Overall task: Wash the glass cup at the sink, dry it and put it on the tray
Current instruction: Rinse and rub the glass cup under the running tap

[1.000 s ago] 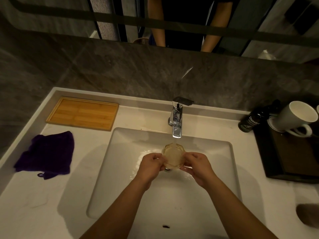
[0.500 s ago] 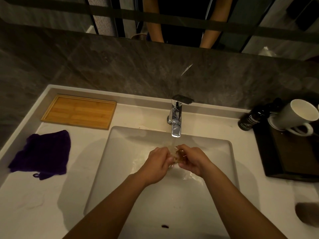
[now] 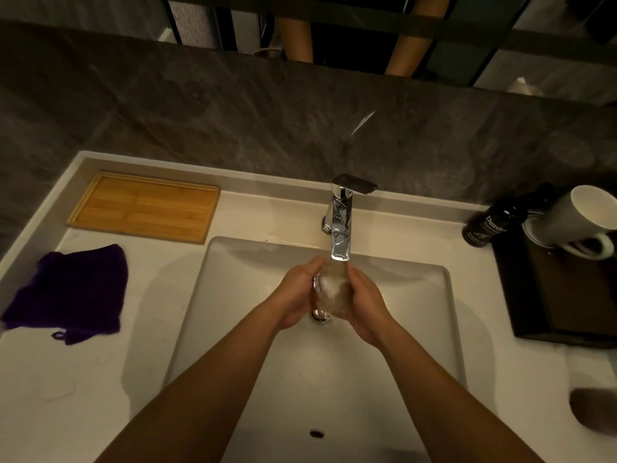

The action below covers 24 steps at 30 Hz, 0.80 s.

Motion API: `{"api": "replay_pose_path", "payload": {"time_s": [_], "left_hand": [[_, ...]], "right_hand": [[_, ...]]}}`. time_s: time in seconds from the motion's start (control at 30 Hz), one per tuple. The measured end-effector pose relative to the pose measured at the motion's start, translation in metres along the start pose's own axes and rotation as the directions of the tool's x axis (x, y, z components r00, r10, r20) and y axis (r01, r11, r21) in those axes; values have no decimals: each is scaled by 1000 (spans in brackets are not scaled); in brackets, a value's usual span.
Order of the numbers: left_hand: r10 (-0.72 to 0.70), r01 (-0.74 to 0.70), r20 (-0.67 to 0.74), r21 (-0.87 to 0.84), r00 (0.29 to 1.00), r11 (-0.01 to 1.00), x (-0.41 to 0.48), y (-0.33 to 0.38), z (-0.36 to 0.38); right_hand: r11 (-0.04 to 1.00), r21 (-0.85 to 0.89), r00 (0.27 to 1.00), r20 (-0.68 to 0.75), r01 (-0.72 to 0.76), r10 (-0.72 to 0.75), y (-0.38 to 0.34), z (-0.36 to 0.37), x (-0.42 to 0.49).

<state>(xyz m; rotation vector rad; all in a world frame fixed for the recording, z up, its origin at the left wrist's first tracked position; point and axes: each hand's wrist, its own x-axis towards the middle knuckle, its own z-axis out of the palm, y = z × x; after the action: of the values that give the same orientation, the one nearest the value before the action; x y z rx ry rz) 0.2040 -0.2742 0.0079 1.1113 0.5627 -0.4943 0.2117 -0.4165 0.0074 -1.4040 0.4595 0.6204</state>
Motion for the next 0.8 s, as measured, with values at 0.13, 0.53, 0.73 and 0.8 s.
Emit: {"api": "replay_pose_path", "payload": {"time_s": [0.13, 0.53, 0.73, 0.8], "left_hand": [[183, -109, -233, 298, 955, 948, 4, -5, 8], [204, -196, -136, 66, 970, 978, 0, -18, 10], [63, -36, -111, 228, 992, 973, 4, -2, 1], [133, -89, -192, 221, 972, 971, 1, -3, 5]], "right_hand": [[986, -140, 995, -37, 86, -92, 0, 6, -2], [993, 64, 983, -166, 94, -83, 9, 17, -9], [977, -153, 978, -121, 150, -169, 6, 8, -5], [985, -95, 978, -136, 144, -156, 8, 12, -6]]}}
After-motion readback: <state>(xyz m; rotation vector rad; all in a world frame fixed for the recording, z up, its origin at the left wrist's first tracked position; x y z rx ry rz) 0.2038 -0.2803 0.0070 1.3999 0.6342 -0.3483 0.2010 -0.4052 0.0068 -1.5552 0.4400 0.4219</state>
